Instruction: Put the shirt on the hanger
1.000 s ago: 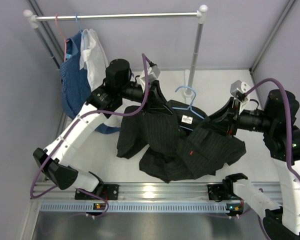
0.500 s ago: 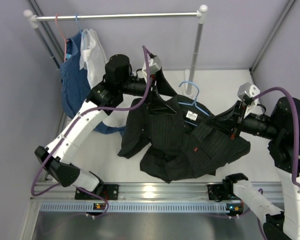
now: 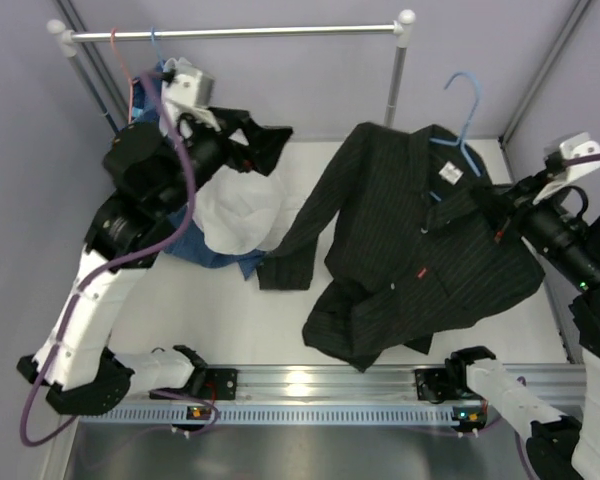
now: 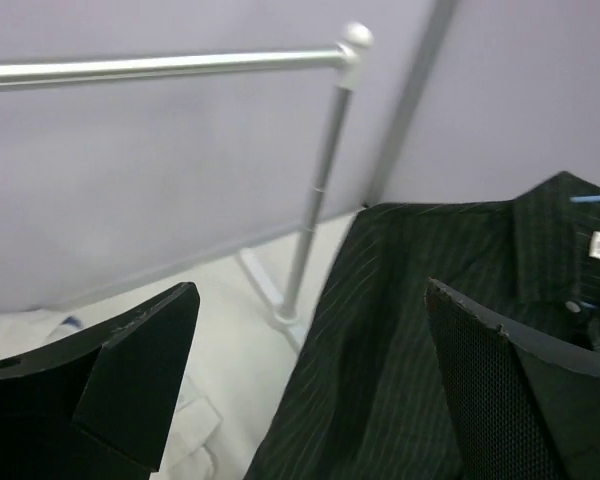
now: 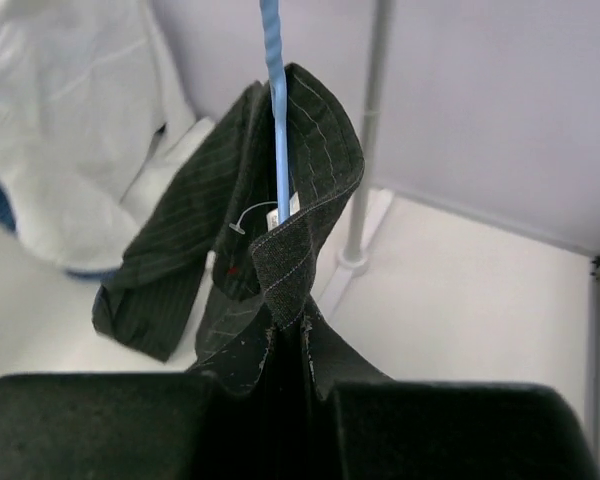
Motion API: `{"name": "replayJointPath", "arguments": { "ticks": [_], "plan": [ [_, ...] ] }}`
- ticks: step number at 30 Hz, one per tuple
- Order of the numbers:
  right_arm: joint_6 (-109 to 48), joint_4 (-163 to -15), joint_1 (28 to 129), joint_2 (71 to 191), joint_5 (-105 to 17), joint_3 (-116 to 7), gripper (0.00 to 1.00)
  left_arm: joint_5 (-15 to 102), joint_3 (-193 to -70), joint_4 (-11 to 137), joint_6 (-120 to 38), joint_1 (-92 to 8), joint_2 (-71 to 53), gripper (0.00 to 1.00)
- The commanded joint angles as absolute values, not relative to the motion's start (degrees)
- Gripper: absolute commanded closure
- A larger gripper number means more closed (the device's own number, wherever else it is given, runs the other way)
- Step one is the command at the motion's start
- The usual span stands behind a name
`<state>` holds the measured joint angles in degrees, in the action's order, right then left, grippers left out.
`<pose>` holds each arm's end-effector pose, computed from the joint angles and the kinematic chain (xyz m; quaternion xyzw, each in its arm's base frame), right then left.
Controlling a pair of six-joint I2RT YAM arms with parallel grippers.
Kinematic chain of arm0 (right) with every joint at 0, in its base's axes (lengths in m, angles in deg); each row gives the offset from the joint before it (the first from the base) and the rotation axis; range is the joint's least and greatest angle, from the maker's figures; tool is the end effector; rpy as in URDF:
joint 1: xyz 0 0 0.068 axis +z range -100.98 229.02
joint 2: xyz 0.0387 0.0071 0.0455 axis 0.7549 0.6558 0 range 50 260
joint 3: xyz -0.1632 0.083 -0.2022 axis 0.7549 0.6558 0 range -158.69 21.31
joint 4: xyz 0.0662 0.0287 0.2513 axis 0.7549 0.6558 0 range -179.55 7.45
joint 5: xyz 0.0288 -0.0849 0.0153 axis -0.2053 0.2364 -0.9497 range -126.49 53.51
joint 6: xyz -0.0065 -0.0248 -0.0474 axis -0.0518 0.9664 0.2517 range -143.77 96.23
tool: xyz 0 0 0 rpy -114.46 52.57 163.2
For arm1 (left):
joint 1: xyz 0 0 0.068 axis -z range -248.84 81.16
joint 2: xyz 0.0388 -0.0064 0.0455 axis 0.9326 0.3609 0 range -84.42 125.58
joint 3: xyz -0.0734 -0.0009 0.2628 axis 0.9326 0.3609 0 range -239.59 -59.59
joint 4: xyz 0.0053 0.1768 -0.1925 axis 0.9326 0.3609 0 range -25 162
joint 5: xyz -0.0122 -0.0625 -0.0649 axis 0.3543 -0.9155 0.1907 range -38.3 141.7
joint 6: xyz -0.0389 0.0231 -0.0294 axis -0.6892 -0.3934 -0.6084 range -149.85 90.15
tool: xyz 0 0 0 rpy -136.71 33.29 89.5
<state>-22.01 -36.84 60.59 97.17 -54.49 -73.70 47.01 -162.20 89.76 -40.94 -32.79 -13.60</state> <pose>0.0645 0.0244 0.5198 -0.1895 0.7103 0.1719 0.6558 0.1749 -0.1310 0.5563 0.1729 0.6396 -0.3241 0.6753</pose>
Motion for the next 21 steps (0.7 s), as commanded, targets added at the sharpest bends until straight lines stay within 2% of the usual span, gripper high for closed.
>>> {"name": "replayJointPath", "arguments": {
  "ticks": [1, 5, 10, 13, 16, 17, 18, 21],
  "plan": [
    [-25.79, -38.66, 60.80, 101.92, -38.94, -81.51, 1.00, 67.50, -164.10, 96.89, -43.39, -32.90, -18.50, 0.02],
    [-29.31, -39.71, 60.88, 108.43, -46.93, -87.58, 1.00, 69.61, -161.38, 100.86, -43.30, -32.90, -23.33, 0.02],
    [-35.97, -45.60, 61.41, 115.54, -51.34, -90.75, 1.00, 74.72, -156.63, 106.66, -45.75, -32.90, -26.59, 0.02],
    [-38.54, -46.48, 66.67, 120.56, -43.73, -95.75, 1.00, 75.95, -151.18, 109.21, -47.43, -32.90, -28.70, 0.02],
    [-39.51, -45.34, 78.34, 126.80, -29.76, -102.34, 1.00, 78.32, -146.43, 109.30, -48.66, -32.90, -31.51, 0.02],
    [-39.59, -45.25, 81.59, 128.12, -21.81, -104.10, 1.00, 79.11, -145.55, 109.30, -48.57, -32.90, -31.95, 0.02],
    [-41.68, -45.60, 87.02, 129.61, -17.29, -103.94, 1.00, 80.69, -143.98, 109.48, -48.40, -32.90, -32.74, 0.02],
    [-46.26, -53.98, 91.28, 128.58, -8.82, -95.79, 1.00, 82.02, -139.77, 109.39, -48.22, -32.90, -35.64, 0.02]
  ]
}}
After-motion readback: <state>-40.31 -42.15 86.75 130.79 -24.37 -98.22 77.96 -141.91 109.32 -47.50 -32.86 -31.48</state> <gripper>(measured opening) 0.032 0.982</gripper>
